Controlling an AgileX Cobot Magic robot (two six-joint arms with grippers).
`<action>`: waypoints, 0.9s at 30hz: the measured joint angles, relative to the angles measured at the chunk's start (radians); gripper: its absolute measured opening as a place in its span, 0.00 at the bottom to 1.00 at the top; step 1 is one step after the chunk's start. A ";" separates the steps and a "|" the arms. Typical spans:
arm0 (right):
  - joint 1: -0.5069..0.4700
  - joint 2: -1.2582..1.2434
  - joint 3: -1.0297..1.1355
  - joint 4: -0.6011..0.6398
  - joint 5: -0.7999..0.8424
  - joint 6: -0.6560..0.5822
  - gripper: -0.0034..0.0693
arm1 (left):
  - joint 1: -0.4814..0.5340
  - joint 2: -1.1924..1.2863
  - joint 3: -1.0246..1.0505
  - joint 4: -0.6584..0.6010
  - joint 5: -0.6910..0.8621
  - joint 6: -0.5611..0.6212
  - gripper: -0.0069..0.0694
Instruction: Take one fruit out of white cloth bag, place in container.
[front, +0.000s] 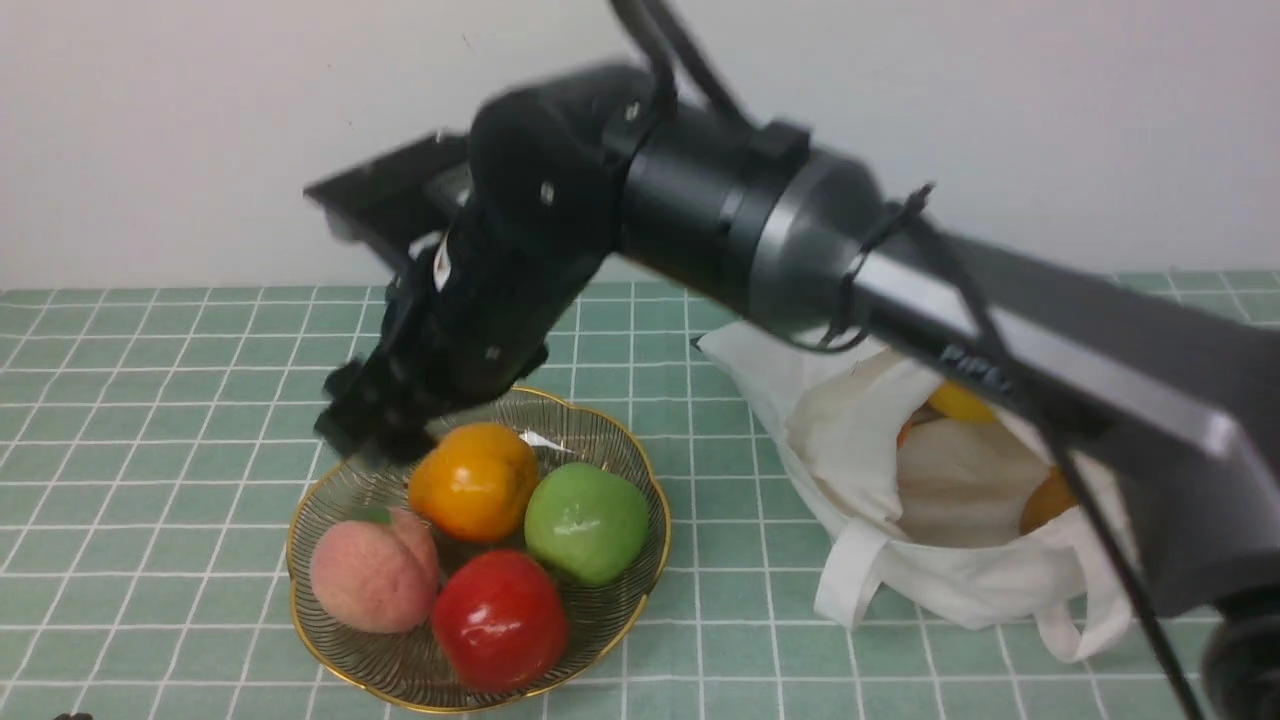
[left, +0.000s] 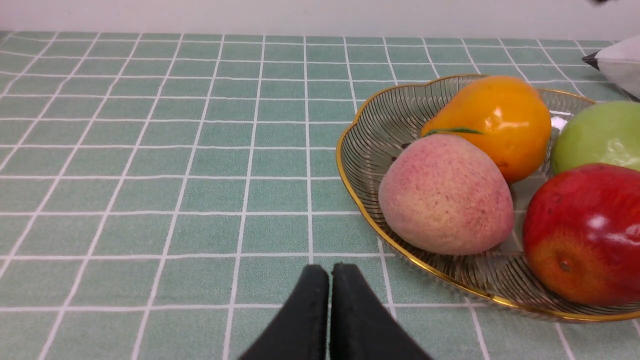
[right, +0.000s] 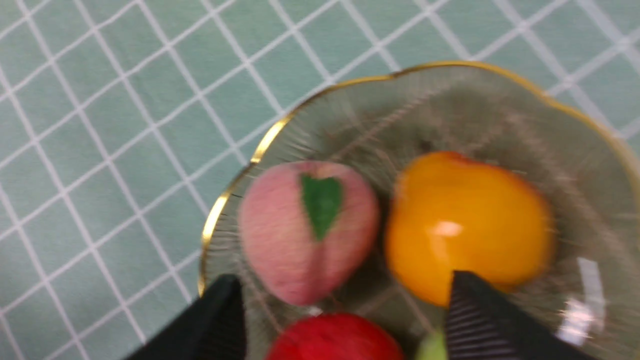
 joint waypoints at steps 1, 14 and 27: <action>0.000 -0.004 -0.005 0.000 0.007 0.004 0.57 | 0.000 0.000 0.000 0.000 0.000 0.000 0.08; 0.000 -0.516 -0.088 -0.301 0.089 0.219 0.03 | 0.000 0.000 0.000 0.000 0.000 0.000 0.08; 0.000 -1.092 0.580 -0.436 -0.140 0.429 0.03 | 0.000 0.000 0.000 0.000 0.000 0.000 0.08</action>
